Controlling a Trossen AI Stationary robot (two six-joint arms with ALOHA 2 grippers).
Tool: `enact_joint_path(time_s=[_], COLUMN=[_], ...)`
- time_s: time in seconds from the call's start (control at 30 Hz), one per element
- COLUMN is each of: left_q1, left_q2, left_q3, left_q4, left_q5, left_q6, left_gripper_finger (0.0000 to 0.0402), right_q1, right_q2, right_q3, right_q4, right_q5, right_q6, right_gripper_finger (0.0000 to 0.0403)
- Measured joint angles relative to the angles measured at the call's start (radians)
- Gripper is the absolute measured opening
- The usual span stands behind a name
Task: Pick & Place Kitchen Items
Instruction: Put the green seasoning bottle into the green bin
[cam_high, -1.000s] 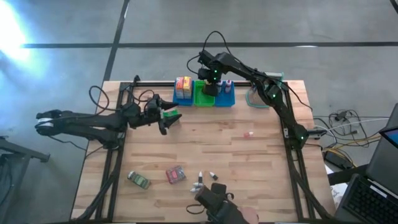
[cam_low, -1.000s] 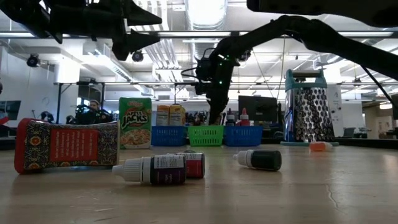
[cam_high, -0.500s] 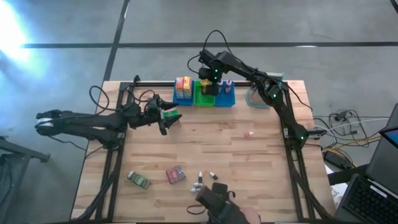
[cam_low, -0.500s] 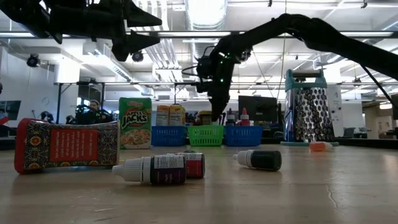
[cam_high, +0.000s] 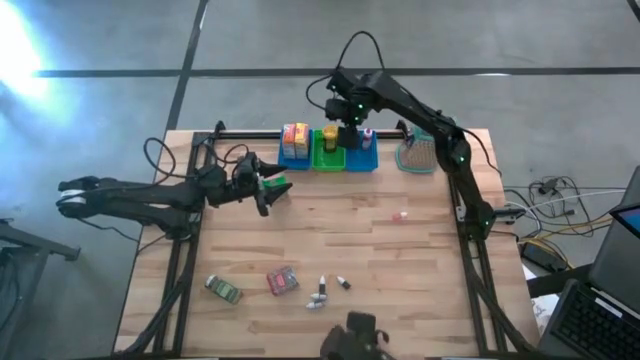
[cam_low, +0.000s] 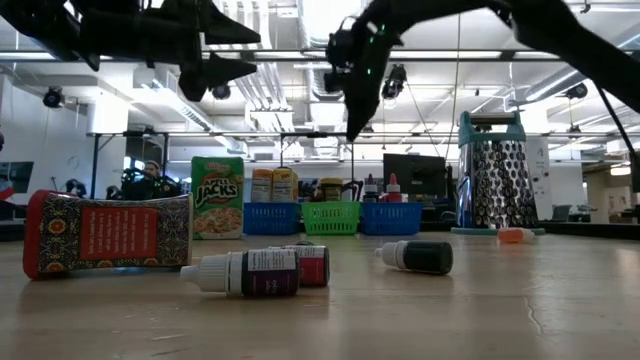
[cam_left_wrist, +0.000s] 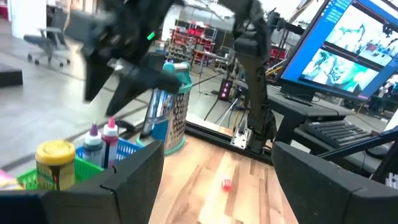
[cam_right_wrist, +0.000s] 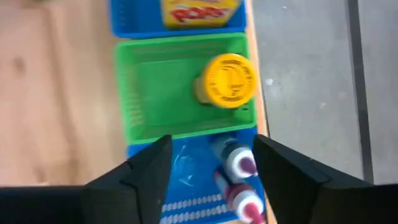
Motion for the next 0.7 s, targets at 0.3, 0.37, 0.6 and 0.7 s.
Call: enact_joint_path(time_s=[0.3,0.37,0.6,0.7], left_q1=[-0.002,-0.015,-0.169,-0.262], left_q2=[0.006,-0.01,-0.042,-0.052], left_q3=[0.002,0.008,0.02,0.039], left_q4=[-0.073,-0.116,-0.193,-0.256], left_q5=[0.057,0.09,0.08,0.08], left_q6=[0.014,0.018,-0.002,0.01], left_gripper_finger=[0.0303,0.0303,0.0303,0.0303], right_q1=[0.138,0.159,0.198,0.203], right_q2=[-0.102,-0.124,-0.201,-0.242], right_q3=[-0.002,-0.003,-0.014,-0.022], right_q4=[-0.119,-0.158,-0.231,-0.229], right_q5=[0.001,0.0,0.001,0.001], right_q6=[0.02,0.023,0.064,0.059], right_gripper_finger=[0.0113,0.0089,0.0017,0.0012])
